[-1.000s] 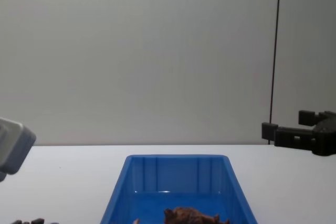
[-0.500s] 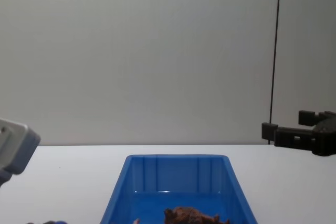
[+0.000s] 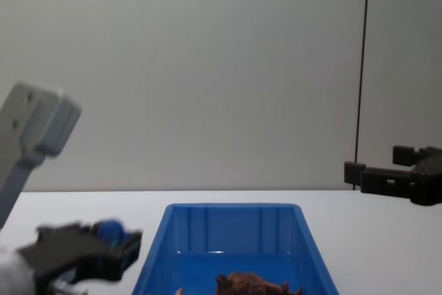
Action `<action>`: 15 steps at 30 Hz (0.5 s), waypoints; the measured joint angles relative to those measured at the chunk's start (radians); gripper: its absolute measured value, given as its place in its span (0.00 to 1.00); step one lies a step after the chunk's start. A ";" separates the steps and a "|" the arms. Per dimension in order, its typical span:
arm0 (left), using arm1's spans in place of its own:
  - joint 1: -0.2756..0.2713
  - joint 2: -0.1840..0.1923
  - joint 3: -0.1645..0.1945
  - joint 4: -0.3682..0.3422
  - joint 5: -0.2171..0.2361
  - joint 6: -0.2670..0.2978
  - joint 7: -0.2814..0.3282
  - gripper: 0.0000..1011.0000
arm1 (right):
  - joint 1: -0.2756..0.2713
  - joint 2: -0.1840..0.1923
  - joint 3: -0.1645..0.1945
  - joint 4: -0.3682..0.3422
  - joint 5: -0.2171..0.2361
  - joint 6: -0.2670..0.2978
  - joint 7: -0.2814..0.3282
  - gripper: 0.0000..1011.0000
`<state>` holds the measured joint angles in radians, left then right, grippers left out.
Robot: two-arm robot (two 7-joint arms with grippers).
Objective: Pick up the two dolls from the table and place them into the box.
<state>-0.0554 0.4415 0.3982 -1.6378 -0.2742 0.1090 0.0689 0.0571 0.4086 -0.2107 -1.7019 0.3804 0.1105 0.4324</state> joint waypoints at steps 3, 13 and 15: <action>-0.023 -0.017 0.000 -0.013 0.028 -0.010 -0.021 0.41 | 0.000 0.000 0.000 0.000 0.000 0.000 0.000 0.99; -0.089 -0.074 0.013 -0.018 0.091 -0.036 -0.103 0.44 | 0.000 0.000 0.000 0.000 0.000 0.000 0.000 0.99; -0.105 -0.090 0.019 -0.013 0.101 -0.042 -0.124 0.52 | 0.000 0.000 0.000 0.000 0.000 0.000 0.000 0.99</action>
<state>-0.1599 0.3511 0.4170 -1.6508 -0.1730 0.0668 -0.0554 0.0571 0.4086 -0.2107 -1.7019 0.3804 0.1105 0.4324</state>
